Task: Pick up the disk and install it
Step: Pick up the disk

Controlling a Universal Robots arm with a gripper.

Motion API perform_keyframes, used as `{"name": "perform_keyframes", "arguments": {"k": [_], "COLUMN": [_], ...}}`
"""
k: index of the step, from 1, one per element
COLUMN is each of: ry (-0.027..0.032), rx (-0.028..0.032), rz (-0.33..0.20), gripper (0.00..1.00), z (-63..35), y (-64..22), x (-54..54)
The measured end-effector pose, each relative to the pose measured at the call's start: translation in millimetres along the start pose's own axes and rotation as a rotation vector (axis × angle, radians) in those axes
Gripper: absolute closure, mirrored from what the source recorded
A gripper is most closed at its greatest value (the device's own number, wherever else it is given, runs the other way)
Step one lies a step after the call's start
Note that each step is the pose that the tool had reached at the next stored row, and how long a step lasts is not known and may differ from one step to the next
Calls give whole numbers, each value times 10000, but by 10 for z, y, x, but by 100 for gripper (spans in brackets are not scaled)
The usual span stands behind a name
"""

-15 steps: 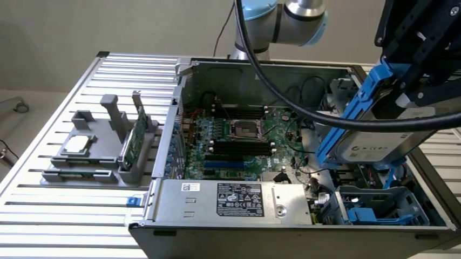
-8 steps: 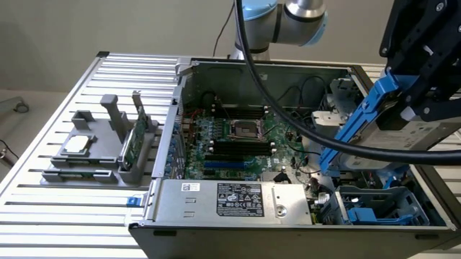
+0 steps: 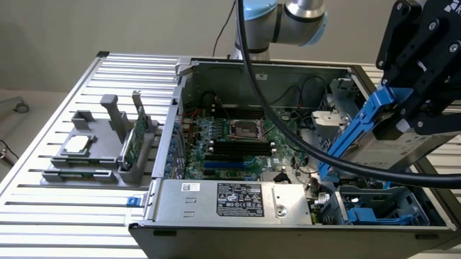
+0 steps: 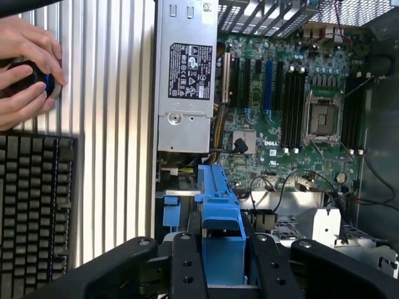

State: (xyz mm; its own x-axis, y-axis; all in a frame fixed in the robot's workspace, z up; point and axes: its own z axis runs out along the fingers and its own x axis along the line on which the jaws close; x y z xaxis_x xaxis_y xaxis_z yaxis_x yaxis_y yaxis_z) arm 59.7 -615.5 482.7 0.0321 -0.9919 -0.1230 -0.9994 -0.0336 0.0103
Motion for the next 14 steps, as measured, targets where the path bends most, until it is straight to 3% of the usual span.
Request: {"name": "perform_keyframes", "arguments": {"k": [5, 14], "ry": [1, -12], "rx": [39, 25], "rz": [-88, -260], "gripper": [68, 68], "z": [61, 97], "y": [-2, -6], "x": [-18, -152]}}
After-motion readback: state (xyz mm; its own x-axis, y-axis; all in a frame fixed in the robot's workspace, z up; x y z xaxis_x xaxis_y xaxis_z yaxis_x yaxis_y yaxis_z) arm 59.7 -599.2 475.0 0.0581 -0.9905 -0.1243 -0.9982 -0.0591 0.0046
